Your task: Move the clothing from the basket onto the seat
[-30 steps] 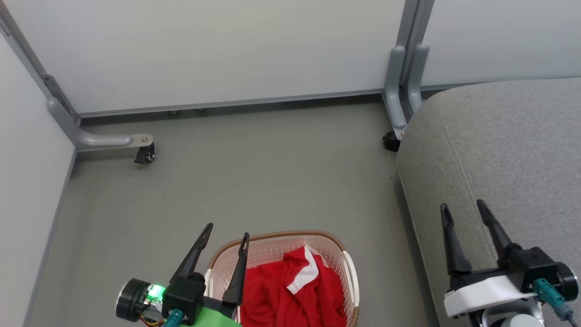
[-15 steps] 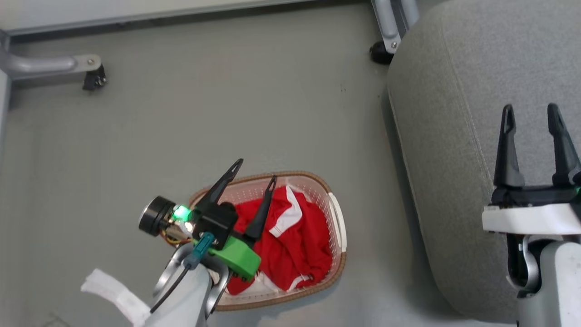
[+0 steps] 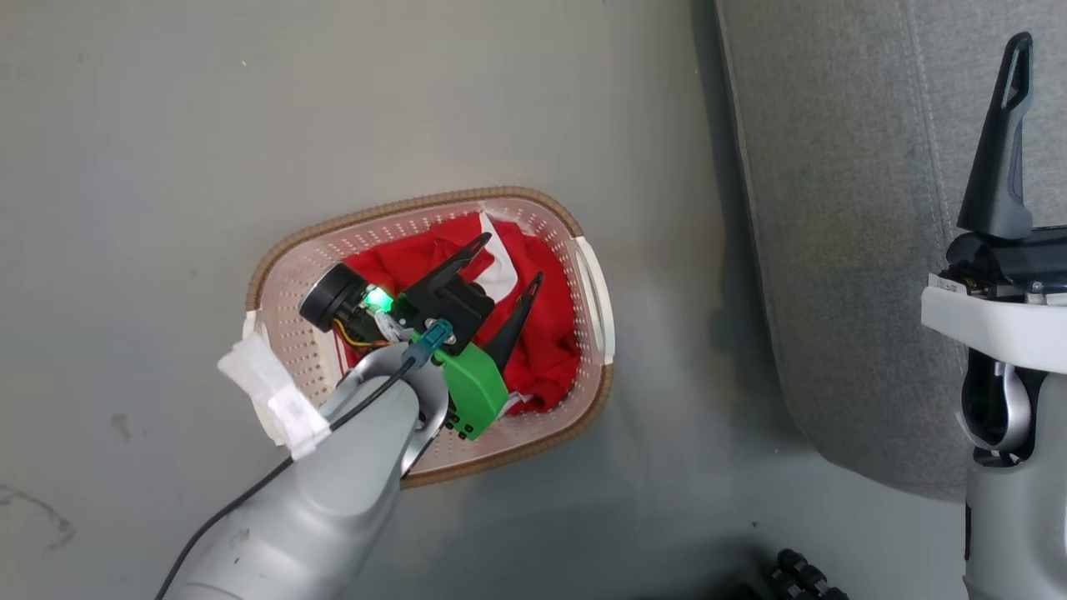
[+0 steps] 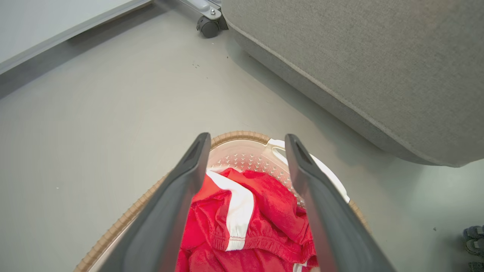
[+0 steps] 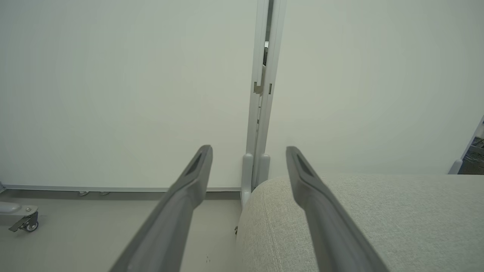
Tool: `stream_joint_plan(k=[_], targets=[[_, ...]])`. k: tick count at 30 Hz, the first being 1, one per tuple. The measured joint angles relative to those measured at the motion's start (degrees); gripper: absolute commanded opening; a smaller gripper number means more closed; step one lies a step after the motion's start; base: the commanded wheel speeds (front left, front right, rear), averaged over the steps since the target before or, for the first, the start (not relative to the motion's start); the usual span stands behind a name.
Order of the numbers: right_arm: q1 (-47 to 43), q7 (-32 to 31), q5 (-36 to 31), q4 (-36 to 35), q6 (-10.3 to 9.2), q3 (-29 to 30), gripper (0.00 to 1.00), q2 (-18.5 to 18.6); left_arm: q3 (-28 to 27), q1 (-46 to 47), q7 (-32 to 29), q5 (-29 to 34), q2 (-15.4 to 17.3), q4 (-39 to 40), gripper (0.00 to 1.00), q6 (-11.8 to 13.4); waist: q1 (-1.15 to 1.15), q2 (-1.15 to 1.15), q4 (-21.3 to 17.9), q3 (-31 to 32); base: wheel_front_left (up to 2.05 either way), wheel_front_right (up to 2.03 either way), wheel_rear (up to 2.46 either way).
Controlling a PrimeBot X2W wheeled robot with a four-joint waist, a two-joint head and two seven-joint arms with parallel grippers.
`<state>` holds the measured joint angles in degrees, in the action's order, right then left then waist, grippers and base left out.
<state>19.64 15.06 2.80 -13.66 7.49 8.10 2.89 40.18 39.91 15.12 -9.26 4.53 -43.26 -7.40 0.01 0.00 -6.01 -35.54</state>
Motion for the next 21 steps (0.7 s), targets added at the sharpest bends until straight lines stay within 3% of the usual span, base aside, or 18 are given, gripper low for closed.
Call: stream_joint_plan(k=[9,21], targets=[[1.5,0.0,1.2,-1.3,0.0,0.7,1.0,0.0,12.0,11.6,-3.2,-10.9,-1.6,-13.7,1.0,0.0,0.0,0.0,-1.9,-8.5,0.0,0.0,0.0],[2.4,0.0,2.7,-2.2,0.0,0.0,1.0,-0.1,20.0,19.0,-4.9,-7.4,-1.7,-26.6,1.0,0.5,0.0,0.0,-4.5,-14.3,0.0,0.0,0.0]])
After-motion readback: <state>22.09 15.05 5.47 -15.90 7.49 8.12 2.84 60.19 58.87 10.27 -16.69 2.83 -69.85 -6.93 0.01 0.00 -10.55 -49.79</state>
